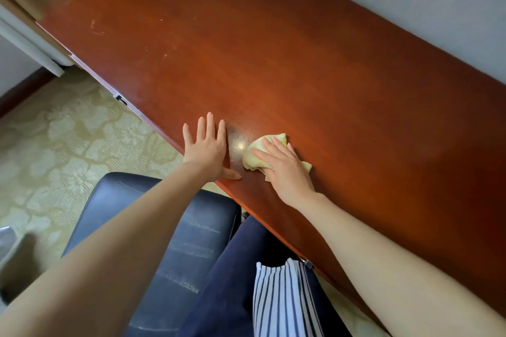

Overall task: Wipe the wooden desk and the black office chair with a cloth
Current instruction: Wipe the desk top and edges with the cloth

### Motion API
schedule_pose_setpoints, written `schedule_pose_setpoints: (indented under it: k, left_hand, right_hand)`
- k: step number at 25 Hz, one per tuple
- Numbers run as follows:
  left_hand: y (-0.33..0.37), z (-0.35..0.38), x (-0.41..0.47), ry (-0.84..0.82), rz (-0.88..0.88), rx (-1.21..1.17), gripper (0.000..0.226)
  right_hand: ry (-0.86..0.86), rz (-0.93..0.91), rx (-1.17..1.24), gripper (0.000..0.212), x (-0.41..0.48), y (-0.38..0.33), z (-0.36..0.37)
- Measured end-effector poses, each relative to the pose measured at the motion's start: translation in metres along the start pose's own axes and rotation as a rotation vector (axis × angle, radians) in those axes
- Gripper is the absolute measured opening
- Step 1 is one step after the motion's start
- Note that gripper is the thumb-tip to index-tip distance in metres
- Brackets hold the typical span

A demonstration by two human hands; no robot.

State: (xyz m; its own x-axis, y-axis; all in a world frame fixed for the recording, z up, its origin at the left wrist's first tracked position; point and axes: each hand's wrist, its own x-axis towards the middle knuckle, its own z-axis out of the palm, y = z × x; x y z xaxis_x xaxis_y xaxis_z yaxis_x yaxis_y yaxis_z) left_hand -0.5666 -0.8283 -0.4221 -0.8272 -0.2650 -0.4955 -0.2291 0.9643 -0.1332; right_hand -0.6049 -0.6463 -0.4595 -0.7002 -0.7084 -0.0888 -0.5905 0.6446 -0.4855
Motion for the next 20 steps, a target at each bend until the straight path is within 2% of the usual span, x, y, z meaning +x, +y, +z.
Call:
schedule_pose_setpoints:
  k: [5, 9, 11, 14, 16, 20]
  left_hand:
    - [-0.024, -0.004, 0.011, -0.029, -0.041, -0.069, 0.135]
    - [-0.035, 0.000, 0.022, -0.038, 0.003, -0.108, 0.139]
    - [-0.046, -0.006, 0.031, 0.059, 0.072, -0.015, 0.126]
    - [-0.081, -0.034, 0.066, 0.219, 0.180, -0.017, 0.086]
    - [-0.102, -0.056, 0.099, 0.271, 0.295, 0.012, 0.074]
    - [-0.139, -0.095, 0.172, 0.307, 0.453, 0.066, 0.093]
  right_hand:
    - [-0.034, -0.018, -0.033, 0.044, 0.039, -0.013, 0.002]
    - [-0.064, -0.076, 0.018, 0.048, 0.090, -0.029, 0.009]
    - [-0.038, -0.080, 0.032, 0.048, 0.107, -0.033, 0.012]
    - [-0.030, -0.099, 0.051, 0.046, 0.125, -0.036, 0.015]
    - [-0.023, -0.122, 0.042, 0.047, 0.149, -0.037, 0.011]
    - [-0.017, -0.076, 0.009, 0.043, 0.234, -0.031, -0.006]
